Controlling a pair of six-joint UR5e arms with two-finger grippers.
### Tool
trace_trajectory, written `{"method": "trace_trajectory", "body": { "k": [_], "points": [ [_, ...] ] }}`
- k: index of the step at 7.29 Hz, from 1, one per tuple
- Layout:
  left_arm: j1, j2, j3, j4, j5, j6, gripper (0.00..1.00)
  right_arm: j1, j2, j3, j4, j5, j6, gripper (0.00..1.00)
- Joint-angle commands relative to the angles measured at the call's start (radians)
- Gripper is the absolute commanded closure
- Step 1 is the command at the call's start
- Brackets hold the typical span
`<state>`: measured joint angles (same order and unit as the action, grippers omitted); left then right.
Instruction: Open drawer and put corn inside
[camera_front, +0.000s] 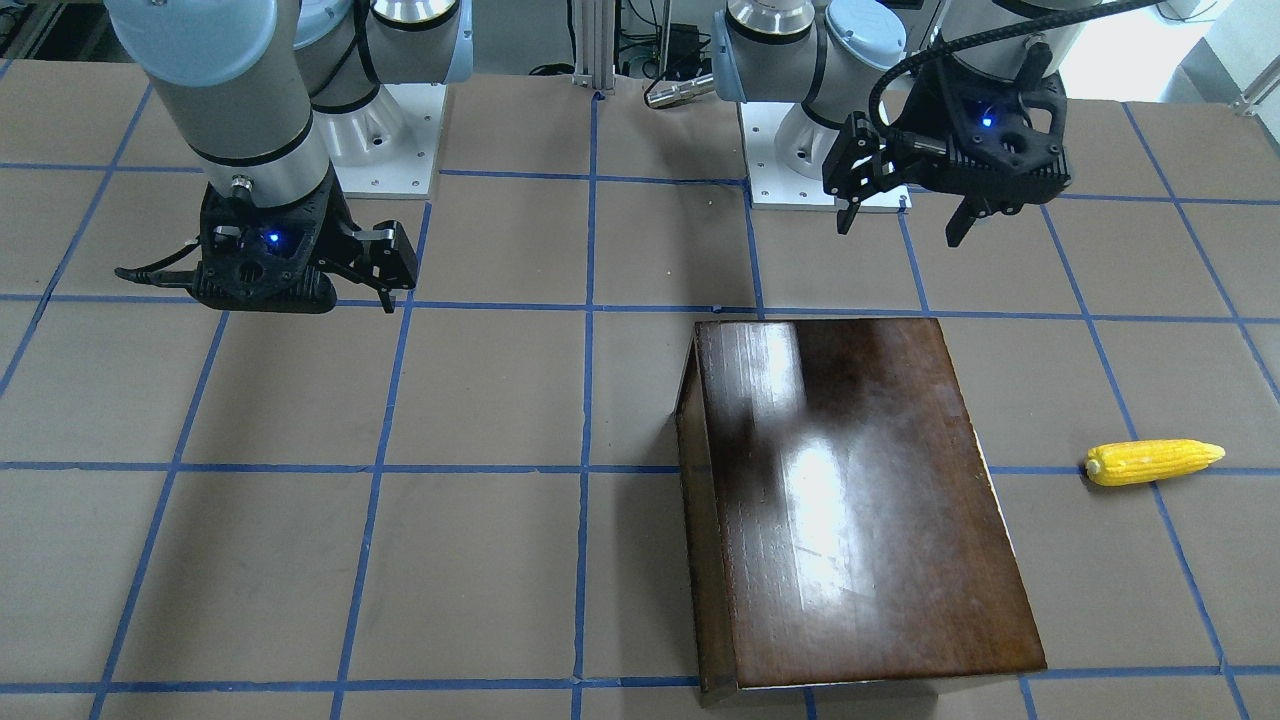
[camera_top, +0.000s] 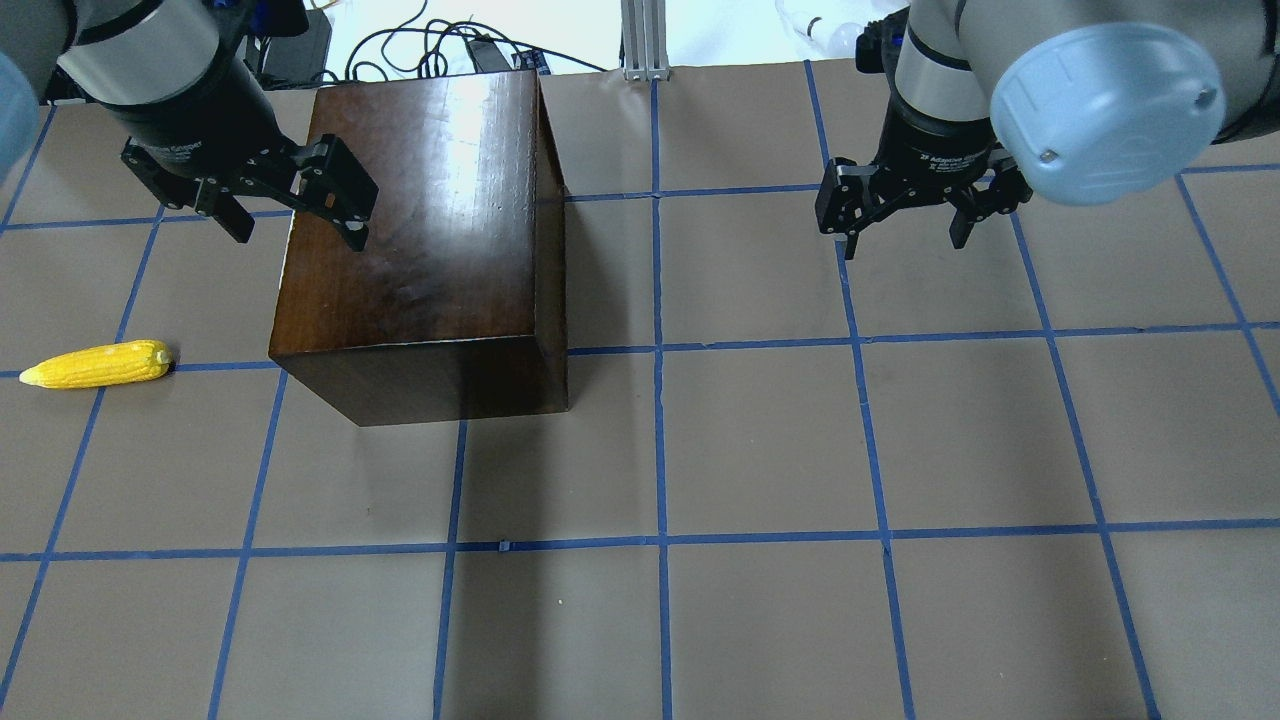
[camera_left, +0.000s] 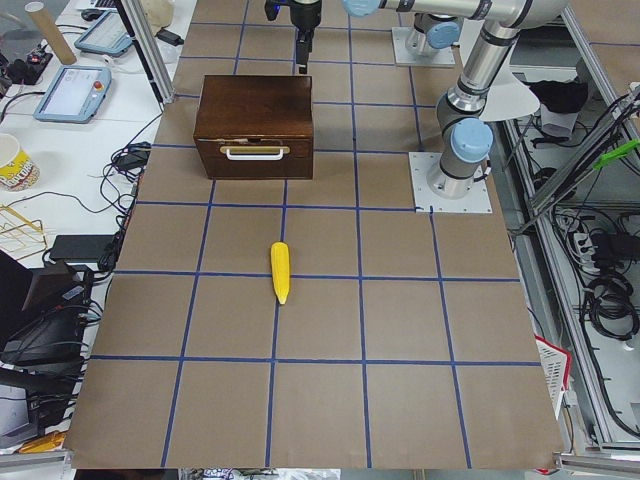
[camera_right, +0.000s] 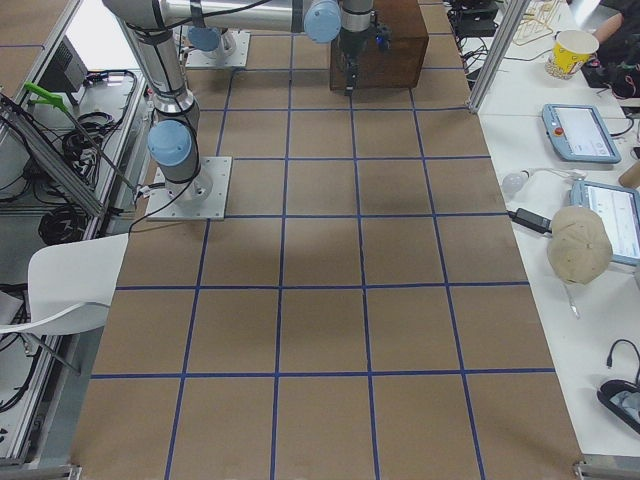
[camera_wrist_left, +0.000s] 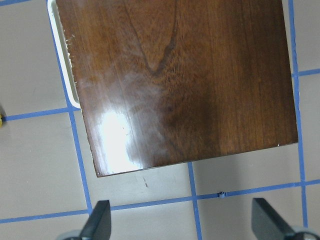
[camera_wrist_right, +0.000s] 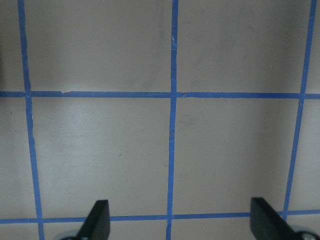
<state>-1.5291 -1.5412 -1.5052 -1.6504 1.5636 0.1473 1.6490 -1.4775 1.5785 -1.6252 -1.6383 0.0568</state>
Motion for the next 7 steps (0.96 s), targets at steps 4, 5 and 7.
{"method": "trace_trajectory", "body": {
  "k": [4, 5, 7],
  "points": [
    [0.012, -0.005, 0.008, -0.014, 0.000, -0.075, 0.00, 0.000, -0.001, 0.000, -0.001, 0.000, 0.000, 0.00],
    [0.012, -0.003, 0.008, -0.014, 0.000, -0.077, 0.00, 0.000, -0.001, 0.000, 0.001, 0.000, 0.000, 0.00],
    [0.010, -0.005, 0.007, -0.016, 0.001, -0.080, 0.00, 0.000, -0.001, 0.000, 0.001, 0.000, 0.000, 0.00]
  ]
}}
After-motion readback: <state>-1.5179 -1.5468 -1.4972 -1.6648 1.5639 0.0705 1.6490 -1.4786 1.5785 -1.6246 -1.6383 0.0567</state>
